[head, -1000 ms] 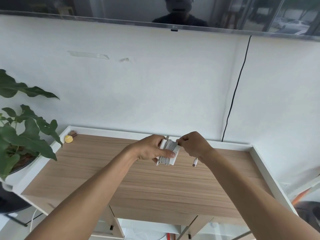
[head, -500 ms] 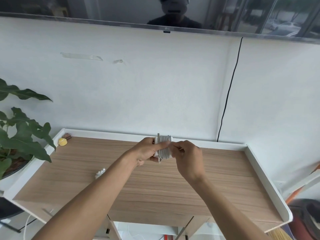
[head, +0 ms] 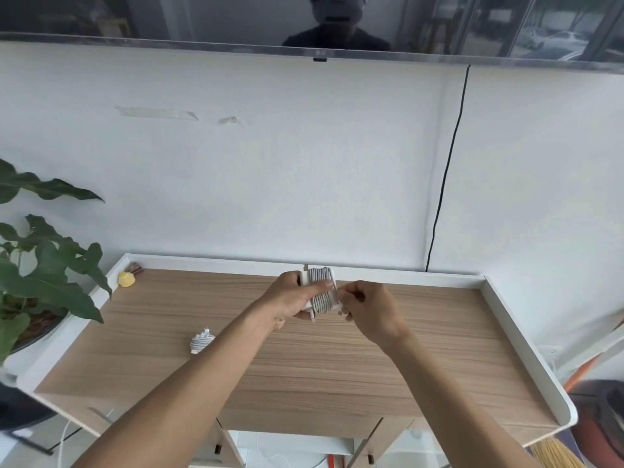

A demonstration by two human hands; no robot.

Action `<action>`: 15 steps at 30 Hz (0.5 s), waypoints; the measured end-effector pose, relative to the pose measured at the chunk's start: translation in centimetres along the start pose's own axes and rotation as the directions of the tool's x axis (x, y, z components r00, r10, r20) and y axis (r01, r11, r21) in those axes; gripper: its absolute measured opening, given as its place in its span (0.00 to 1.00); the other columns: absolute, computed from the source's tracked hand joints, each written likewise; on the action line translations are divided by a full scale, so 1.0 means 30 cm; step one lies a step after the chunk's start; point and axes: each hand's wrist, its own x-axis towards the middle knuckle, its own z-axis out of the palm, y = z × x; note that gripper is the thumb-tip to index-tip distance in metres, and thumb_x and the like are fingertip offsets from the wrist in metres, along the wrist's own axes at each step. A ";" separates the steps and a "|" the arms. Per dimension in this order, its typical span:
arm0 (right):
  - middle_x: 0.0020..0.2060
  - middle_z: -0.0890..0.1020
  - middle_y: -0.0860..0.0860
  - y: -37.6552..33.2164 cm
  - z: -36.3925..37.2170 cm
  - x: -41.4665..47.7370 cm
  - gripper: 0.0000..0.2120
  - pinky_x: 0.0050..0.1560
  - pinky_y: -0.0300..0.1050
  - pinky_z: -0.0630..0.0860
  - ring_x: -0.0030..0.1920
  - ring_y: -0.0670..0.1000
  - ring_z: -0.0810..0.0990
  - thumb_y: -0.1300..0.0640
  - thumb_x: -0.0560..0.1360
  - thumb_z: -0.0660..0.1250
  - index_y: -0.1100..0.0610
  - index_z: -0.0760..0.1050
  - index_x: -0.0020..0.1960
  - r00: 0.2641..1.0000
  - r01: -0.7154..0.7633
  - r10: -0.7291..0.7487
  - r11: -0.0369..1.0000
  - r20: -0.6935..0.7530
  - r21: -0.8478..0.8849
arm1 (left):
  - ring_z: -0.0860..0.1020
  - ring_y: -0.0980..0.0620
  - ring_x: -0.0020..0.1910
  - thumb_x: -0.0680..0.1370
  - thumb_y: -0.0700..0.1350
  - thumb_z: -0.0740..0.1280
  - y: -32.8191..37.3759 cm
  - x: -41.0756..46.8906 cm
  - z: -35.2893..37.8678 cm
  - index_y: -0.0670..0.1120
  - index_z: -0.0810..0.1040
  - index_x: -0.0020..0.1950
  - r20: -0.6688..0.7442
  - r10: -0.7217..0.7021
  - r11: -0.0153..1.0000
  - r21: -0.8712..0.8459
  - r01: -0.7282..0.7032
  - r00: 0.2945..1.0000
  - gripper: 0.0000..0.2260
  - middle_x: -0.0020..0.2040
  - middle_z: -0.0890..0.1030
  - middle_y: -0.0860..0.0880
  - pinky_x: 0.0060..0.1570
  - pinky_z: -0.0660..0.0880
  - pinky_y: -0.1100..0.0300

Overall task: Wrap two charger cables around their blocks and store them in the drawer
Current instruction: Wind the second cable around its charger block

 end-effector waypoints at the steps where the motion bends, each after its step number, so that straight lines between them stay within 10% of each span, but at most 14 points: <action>1: 0.30 0.79 0.49 0.001 -0.002 0.001 0.09 0.37 0.45 0.76 0.29 0.47 0.75 0.58 0.78 0.64 0.54 0.78 0.39 0.999 -0.031 0.030 0.999 0.041 0.030 | 0.83 0.53 0.38 0.75 0.49 0.72 -0.001 -0.001 0.002 0.47 0.80 0.46 -0.007 0.003 1.000 0.007 -0.003 1.000 0.06 0.41 0.85 0.47 0.32 0.80 0.58; 15: 0.31 0.79 0.48 0.044 0.011 0.026 0.07 0.31 0.32 0.70 0.27 0.41 0.74 0.60 0.80 0.60 0.59 0.75 0.46 0.986 0.137 -0.131 0.989 -0.107 0.051 | 0.84 0.49 0.42 0.73 0.53 0.73 -0.003 0.005 0.025 0.43 0.83 0.49 -0.059 -0.054 0.992 -0.118 0.047 0.997 0.14 0.44 0.85 0.44 0.31 0.77 0.60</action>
